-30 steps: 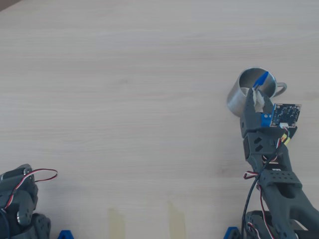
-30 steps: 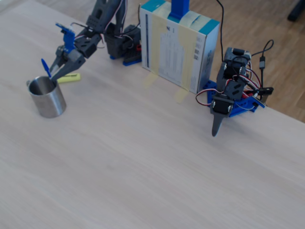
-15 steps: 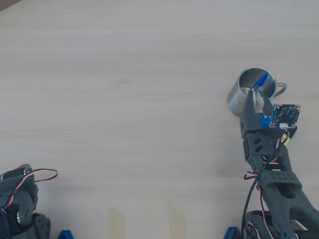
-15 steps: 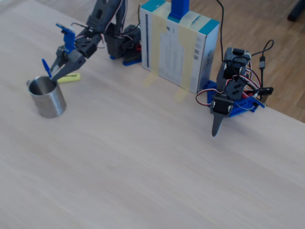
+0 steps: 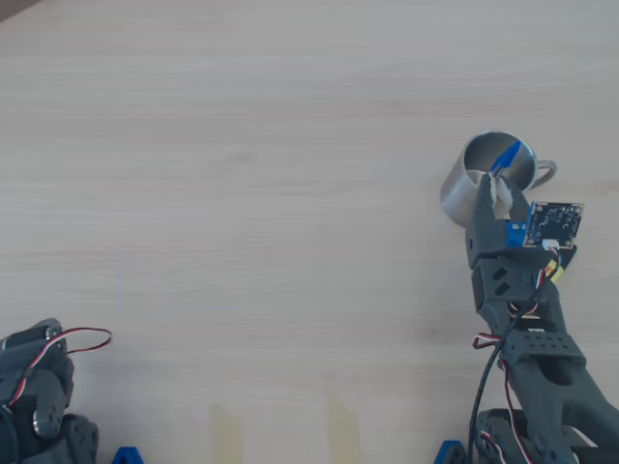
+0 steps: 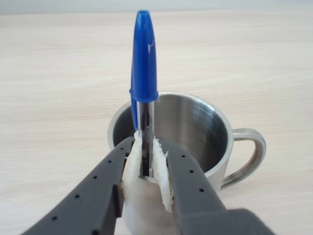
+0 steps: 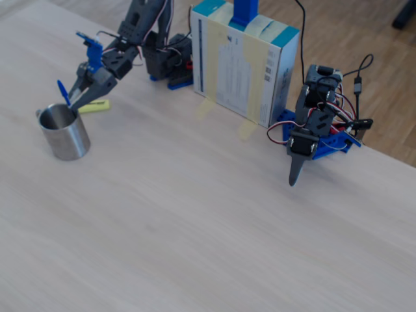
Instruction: Grab the blue pen and put it in the silver cup.
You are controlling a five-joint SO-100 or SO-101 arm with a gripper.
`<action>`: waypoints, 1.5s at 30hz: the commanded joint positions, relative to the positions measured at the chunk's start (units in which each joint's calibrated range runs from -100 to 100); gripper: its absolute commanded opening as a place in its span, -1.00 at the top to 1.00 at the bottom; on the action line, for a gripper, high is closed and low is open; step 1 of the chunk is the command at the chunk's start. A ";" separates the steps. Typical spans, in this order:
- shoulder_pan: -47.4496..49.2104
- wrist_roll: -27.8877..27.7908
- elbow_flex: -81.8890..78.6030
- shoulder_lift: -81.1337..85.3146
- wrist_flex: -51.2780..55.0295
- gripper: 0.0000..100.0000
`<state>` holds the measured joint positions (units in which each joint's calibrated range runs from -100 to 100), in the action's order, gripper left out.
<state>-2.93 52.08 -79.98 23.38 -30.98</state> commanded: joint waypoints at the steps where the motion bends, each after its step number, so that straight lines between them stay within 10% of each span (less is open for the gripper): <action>1: 0.74 0.15 0.75 1.05 -0.72 0.91; 15: 0.66 -0.27 0.75 6.79 -0.72 0.39; 45: 2.14 2.59 0.39 10.28 3.05 0.14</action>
<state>-1.09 54.07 -80.16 31.97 -28.29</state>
